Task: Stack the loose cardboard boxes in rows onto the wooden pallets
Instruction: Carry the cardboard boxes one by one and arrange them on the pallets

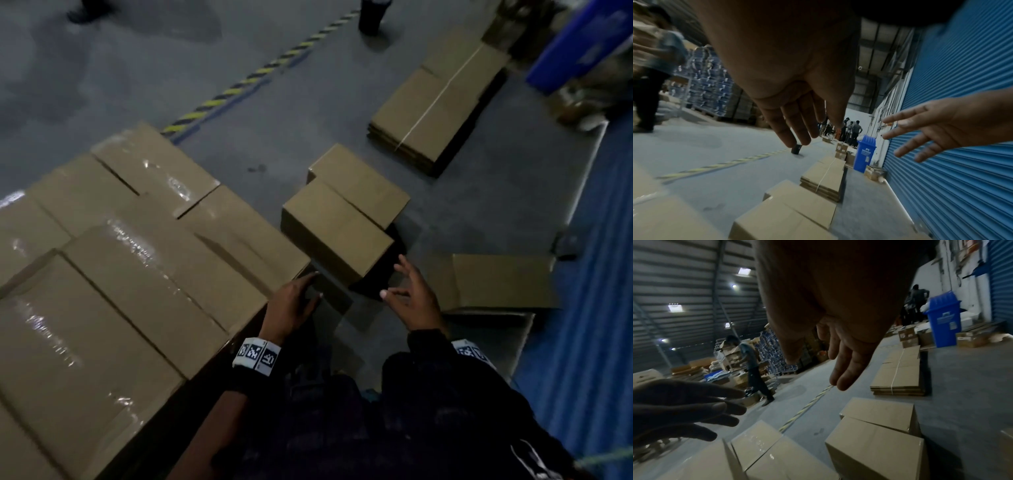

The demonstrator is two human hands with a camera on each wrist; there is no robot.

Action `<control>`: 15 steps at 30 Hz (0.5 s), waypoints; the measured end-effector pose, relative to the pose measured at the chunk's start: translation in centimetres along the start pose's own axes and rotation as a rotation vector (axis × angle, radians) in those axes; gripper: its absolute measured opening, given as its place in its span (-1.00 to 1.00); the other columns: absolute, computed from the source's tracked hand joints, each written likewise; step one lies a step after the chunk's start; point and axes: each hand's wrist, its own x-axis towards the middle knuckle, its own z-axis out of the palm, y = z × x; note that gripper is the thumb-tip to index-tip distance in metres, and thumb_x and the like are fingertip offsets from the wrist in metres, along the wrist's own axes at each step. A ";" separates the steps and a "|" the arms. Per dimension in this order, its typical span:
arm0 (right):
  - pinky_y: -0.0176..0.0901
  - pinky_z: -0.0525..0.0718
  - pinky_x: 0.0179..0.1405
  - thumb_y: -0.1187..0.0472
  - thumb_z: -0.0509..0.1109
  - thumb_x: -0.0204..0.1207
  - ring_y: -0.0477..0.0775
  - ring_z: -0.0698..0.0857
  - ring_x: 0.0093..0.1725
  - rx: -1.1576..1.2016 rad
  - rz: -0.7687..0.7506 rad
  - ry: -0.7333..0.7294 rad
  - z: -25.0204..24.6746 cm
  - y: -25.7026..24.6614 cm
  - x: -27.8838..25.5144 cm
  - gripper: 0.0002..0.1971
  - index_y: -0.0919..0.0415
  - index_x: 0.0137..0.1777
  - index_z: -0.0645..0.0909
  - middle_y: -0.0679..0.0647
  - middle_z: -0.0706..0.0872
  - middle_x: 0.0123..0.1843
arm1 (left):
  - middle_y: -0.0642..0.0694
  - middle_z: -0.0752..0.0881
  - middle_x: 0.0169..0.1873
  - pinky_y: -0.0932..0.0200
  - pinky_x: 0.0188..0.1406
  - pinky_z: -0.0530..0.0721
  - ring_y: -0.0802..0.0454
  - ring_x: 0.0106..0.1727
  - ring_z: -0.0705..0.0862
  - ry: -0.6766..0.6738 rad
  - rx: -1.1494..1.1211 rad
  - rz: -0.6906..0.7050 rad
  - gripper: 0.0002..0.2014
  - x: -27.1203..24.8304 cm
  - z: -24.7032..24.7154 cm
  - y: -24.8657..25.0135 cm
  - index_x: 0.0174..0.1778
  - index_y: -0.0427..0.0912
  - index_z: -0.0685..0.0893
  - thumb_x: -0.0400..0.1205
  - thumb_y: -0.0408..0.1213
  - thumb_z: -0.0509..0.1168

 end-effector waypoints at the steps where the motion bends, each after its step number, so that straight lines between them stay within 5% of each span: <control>1: -0.39 0.68 0.01 0.22 0.51 0.54 -0.37 0.66 0.13 0.017 0.004 0.009 -1.1 0.5 0.3 -0.20 -0.11 0.69 0.17 -0.14 0.44 0.52 | -0.19 0.76 0.20 -0.03 0.08 0.71 -0.17 0.16 0.75 0.000 -0.008 0.011 -0.49 0.8 0.5 0.6 0.43 -0.22 0.61 0.64 0.00 0.27; 6: -0.26 0.64 0.09 0.21 0.49 0.56 -0.26 0.69 0.12 0.050 -0.005 -0.017 -5.6 2.6 3.3 -0.22 -0.01 0.70 0.17 -0.08 0.46 0.54 | -0.15 0.79 0.14 -0.05 0.04 0.74 -0.12 0.13 0.77 0.034 -0.030 -0.007 -0.53 4.5 4.0 3.1 0.40 -0.17 0.64 0.61 -0.03 0.33; 10: -0.37 0.61 0.02 0.23 0.48 0.58 -0.10 0.71 0.10 0.065 0.028 -0.062 -7.4 3.8 7.5 -0.24 0.04 0.70 0.18 -0.03 0.46 0.55 | -0.10 0.79 0.16 0.02 0.10 0.72 -0.05 0.15 0.76 -0.001 -0.042 -0.077 -0.50 8.0 5.8 3.9 0.43 -0.11 0.63 0.60 0.03 0.32; 13: -0.50 0.63 -0.07 0.26 0.47 0.58 -0.16 0.71 0.05 0.019 0.044 -0.128 -8.4 4.7 12.3 -0.26 0.06 0.69 0.20 0.02 0.47 0.54 | -0.10 0.81 0.09 0.03 0.02 0.74 -0.07 0.08 0.79 -0.025 -0.038 -0.106 -0.45 11.8 7.4 3.0 0.41 -0.10 0.64 0.57 0.13 0.28; 15: -0.54 0.62 -0.08 0.27 0.47 0.58 -0.22 0.71 -0.02 -0.037 0.040 -0.158 -9.2 5.4 16.6 -0.27 0.07 0.68 0.22 0.05 0.48 0.54 | -0.14 0.81 0.09 0.10 0.04 0.71 -0.09 0.10 0.79 -0.037 -0.039 -0.147 -0.51 15.2 8.8 2.0 0.38 -0.16 0.66 0.59 0.00 0.37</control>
